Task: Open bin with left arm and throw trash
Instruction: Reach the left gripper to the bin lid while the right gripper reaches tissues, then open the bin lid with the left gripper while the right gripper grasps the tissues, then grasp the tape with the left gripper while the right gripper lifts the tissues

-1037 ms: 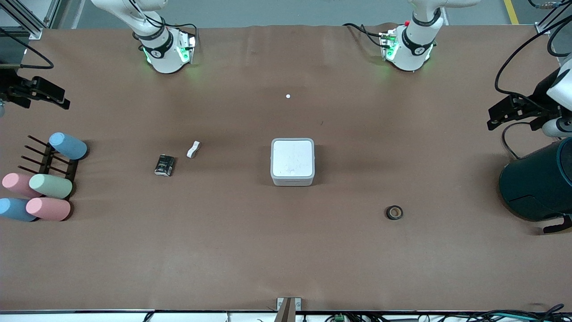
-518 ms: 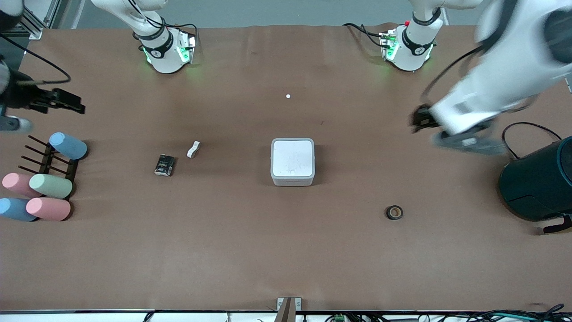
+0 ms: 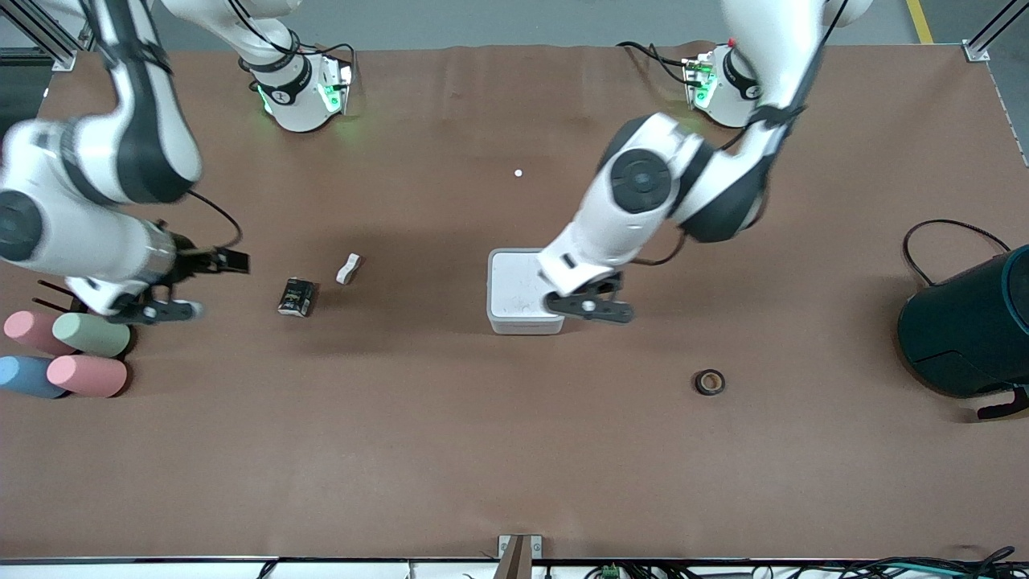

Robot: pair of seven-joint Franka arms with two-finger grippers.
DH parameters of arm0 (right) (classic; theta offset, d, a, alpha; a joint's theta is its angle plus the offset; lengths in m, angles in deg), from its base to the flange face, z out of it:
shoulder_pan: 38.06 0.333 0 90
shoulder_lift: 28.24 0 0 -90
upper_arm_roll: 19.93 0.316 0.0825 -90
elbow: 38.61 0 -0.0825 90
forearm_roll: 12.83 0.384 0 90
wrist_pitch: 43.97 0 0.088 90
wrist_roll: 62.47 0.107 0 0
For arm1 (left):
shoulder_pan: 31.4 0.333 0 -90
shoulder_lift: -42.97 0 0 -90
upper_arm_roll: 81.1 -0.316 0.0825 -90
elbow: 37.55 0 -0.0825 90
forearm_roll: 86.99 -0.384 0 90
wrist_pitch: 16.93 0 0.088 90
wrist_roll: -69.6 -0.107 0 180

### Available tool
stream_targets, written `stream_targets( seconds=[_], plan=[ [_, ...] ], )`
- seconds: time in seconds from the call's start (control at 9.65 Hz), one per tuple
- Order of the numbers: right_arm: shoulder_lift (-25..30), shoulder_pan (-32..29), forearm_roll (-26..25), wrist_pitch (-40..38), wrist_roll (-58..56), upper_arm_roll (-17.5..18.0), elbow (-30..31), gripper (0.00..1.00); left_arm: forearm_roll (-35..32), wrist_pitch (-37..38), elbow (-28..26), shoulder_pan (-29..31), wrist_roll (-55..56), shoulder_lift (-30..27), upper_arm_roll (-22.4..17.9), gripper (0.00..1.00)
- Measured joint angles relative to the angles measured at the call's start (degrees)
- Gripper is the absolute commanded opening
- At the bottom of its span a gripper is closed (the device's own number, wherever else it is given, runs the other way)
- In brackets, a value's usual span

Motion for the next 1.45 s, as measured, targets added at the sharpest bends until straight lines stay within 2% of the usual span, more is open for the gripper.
stream_targets(
  seconds=[0.21, 0.41, 0.62, 0.93, 1.04, 1.24, 1.35, 1.45],
  plan=[
    [-0.9, 0.0, 0.0, 10.6, 0.0, -0.2, 8.9, 0.98, 0.0, -4.5, 0.2, -0.7, 0.7, 3.6, 0.0, 0.0],
    [-1.6, -0.1, 1.7, 18.6, 0.2, -0.2, 14.8, 0.97, 0.5, -7.0, 0.3, -0.7, 0.8, 5.9, -0.1, 0.0],
    [-1.6, -0.1, 5.9, 20.5, 2.0, -0.4, 15.5, 0.96, 2.9, -8.5, 0.4, -0.7, 1.1, 7.2, -0.2, 0.0],
    [-2.3, 0.7, 6.6, 27.0, 7.3, -0.3, 18.2, 0.97, 3.5, -9.4, 0.3, -0.9, 1.5, 7.2, -0.3, 0.0],
    [-3.0, 1.3, 6.6, 30.5, 8.2, -0.2, 20.3, 0.97, 3.7, -8.2, 0.8, -0.9, 1.7, 7.1, -0.4, 0.01],
    [-5.0, 2.5, 6.6, 32.9, 9.1, -0.2, 21.7, 0.97, 3.3, 0.6, 3.0, 1.2, 1.3, 4.4, -1.5, 0.05],
    [-5.8, 2.7, 6.6, 33.0, 9.1, -0.2, 21.7, 0.97, 2.2, 5.6, 3.3, 4.3, -2.1, 2.0, -1.8, 0.21],
    [-6.3, 2.8, 6.6, 33.1, 9.1, -0.2, 21.7, 0.97, 1.5, 9.1, 3.2, 7.9, -7.6, 0.1, -1.9, 0.46]
  ],
)
